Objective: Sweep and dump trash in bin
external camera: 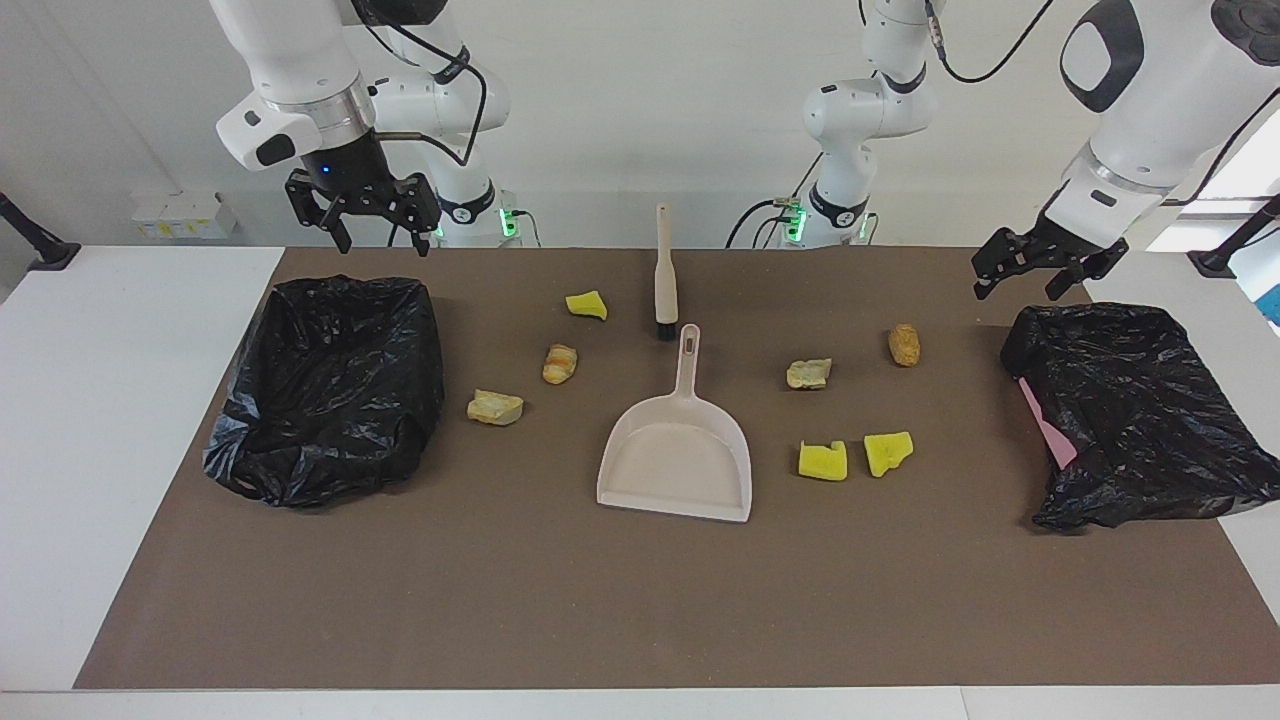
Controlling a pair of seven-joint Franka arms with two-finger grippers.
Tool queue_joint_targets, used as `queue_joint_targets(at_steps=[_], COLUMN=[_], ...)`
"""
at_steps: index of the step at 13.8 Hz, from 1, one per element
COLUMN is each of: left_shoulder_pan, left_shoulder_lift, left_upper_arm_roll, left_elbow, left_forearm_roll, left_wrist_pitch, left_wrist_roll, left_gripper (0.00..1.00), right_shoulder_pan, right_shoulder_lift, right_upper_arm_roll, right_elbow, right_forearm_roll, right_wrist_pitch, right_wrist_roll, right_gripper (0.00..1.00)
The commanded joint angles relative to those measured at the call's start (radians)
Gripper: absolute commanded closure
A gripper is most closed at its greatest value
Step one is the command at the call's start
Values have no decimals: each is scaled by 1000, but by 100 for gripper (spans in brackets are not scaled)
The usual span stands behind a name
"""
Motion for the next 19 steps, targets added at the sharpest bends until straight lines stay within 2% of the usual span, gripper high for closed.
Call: queue_joint_targets(at_steps=[1,6,10,15,17,19], left_shoulder_pan=[-9,-6,-27,-142,-209,-292], left_shoulder_lift=[-5,-9,-52,-91,-112,-144], left_upper_arm_roll=[1,0,-9,-8,-9,-8], left_elbow=[-9,-25,-123,-241,-317,-403], left_forearm_roll=[7,5,-13,-85,-91,-108], left_wrist_pitch=[21,22,91,162,212,239], left_wrist_roll=[9,12,12,2,-1,-18], left_gripper=[0,0,0,0,0,0], right_shoulder_pan=[-13,-16,-36,-19,-16,35], right_shoulder_lift=[-17,-20,-20,-20,-10,10], right_upper_arm_roll=[1,-2,-6,6,9,10], right_elbow=[-12,-16,-16,-18,-21,-28], right_forearm_roll=[26,23,17,25,26,23], right_wrist_pitch=[3,0,0,15,29,67], right_wrist_roll=[-34,-28,-25,-24,-22,33], right_gripper=[0,0,0,0,0,0])
